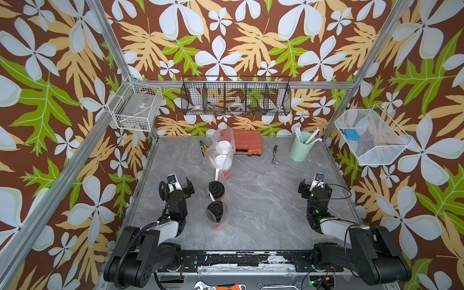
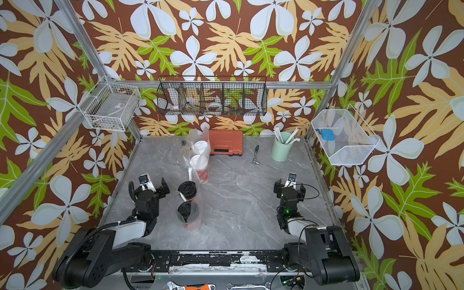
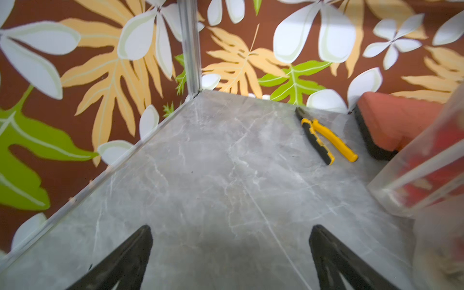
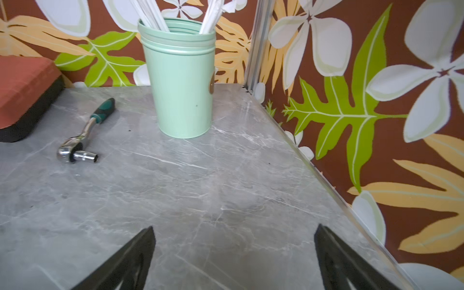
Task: Pack milk tea into plastic carrier bags
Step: Reset both arms
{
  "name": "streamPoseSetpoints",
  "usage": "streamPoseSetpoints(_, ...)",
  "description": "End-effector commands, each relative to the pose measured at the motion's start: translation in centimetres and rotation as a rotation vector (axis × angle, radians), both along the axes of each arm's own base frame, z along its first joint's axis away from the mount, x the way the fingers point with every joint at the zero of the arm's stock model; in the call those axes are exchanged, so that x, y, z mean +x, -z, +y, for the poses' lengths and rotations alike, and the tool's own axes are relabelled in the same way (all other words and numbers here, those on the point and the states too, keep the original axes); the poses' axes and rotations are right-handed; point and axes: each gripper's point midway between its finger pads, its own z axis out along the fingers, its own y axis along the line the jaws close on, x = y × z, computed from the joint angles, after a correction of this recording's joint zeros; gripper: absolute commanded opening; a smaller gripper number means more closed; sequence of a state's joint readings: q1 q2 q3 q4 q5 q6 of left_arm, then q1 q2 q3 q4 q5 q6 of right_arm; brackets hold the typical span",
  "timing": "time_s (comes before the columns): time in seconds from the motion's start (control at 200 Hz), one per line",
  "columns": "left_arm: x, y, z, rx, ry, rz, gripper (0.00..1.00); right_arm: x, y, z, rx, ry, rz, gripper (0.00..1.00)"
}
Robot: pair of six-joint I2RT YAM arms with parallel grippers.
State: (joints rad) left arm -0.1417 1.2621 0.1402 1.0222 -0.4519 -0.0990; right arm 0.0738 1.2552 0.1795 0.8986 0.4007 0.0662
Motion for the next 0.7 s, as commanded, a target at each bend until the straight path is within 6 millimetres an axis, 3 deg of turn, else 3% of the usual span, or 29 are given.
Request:
streamPoseSetpoints(0.0, 0.3, -3.1, -1.4, 0.014, 0.089, -0.174, 1.0, 1.3, -2.1, 1.6, -0.015, -0.096, -0.109, 0.99)
streamPoseSetpoints(0.125, 0.7, -2.4, -2.2, 0.022, 0.134, -0.138, 1.0, 2.2, -0.9, 2.9, -0.03, -0.167, -0.087, 0.98)
streamPoseSetpoints(0.325, 1.2, -2.5, -2.4, 0.035, 0.144, -0.142, 1.0, 3.0, 0.1, 2.7, -0.012, -0.166, -0.051, 1.0)
streamPoseSetpoints(0.696, 1.1, -2.5, -1.4, 0.017, 0.083, -0.143, 1.0, 3.1, 0.1, 2.3, 0.006, -0.166, -0.049, 1.0)
